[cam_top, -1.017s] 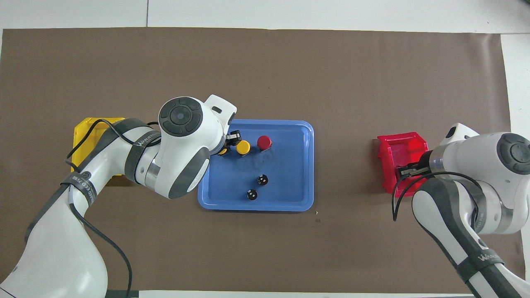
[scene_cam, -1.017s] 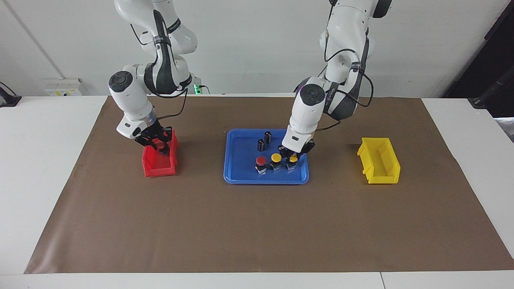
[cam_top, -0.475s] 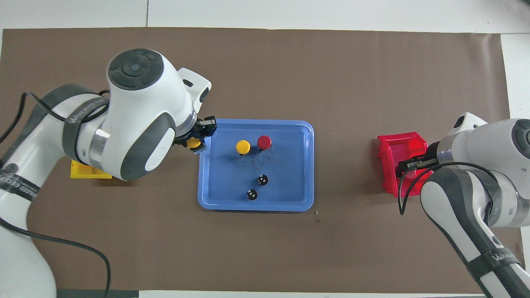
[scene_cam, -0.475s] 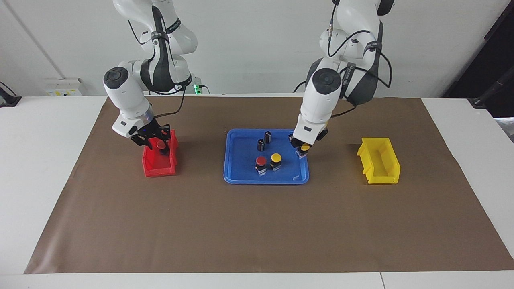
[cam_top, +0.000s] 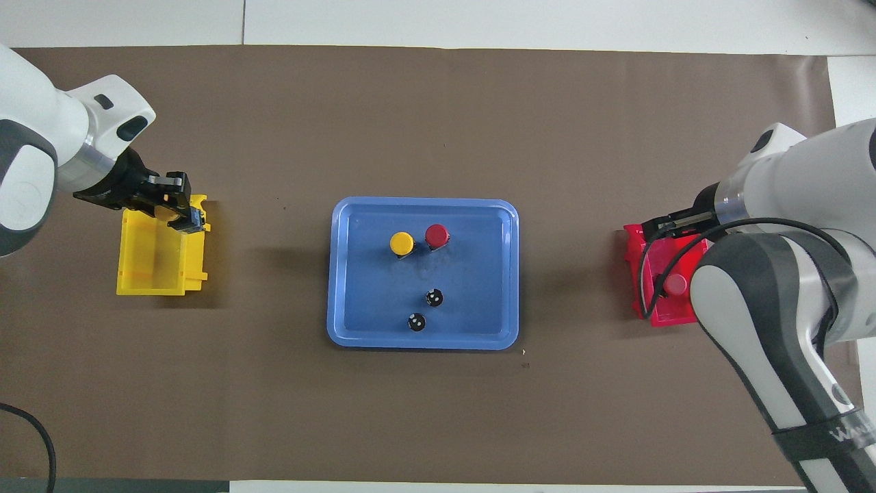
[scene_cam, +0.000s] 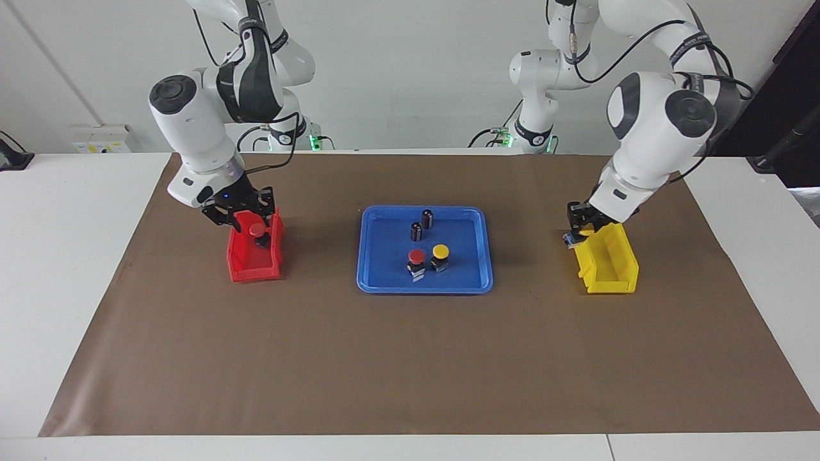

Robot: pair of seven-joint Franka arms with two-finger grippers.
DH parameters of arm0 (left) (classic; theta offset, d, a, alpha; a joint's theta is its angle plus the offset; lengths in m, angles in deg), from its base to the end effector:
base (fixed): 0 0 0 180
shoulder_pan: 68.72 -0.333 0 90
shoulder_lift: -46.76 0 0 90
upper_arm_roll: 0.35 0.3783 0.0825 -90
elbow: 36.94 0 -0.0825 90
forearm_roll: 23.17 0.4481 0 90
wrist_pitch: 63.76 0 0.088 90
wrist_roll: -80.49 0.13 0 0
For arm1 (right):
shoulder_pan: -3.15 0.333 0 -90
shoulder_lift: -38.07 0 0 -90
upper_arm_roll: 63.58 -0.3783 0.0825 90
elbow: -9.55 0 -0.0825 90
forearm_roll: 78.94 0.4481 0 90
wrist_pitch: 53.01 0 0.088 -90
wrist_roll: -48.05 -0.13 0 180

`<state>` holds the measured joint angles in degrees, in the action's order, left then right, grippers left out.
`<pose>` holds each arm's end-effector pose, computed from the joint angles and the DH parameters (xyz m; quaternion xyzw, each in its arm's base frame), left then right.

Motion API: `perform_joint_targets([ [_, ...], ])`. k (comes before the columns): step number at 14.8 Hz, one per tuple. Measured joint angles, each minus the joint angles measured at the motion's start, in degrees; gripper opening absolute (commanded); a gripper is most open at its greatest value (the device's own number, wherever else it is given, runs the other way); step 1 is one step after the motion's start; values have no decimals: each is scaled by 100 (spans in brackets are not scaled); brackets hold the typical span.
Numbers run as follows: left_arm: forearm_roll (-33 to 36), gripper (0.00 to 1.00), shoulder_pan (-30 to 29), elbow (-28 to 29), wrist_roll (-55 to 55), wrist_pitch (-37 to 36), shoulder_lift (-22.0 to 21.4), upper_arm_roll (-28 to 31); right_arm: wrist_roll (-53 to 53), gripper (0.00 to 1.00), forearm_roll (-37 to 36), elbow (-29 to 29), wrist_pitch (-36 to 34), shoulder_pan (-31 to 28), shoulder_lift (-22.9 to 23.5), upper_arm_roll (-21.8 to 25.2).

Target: Sort red and yellow buttons by color

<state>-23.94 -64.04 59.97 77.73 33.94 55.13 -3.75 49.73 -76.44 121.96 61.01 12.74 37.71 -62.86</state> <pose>0.6542 -0.0924 0.5165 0.9967 -0.0449 -0.0667 0.0046 0.6109 0.0990 0.4932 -0.9962 -0.0834 -0.0159 0.0212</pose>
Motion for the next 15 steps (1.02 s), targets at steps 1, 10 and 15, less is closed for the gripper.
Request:
perform_joint_targets([
  [1, 0, 1, -171, 51, 310, 0, -1, 3, -524, 71, 0, -318, -49, 341, 173, -15],
  [10, 165, 1, -694, 1645, 1050, 1358, -521, 6, -3349, 72, -203, -2428, 150, 2236, 2105, -41],
  [15, 165, 1, -820, 2558, 1152, 2201, -767, 1, -3391, 70, -344, -2423, 505, 2523, 2448, -35],
])
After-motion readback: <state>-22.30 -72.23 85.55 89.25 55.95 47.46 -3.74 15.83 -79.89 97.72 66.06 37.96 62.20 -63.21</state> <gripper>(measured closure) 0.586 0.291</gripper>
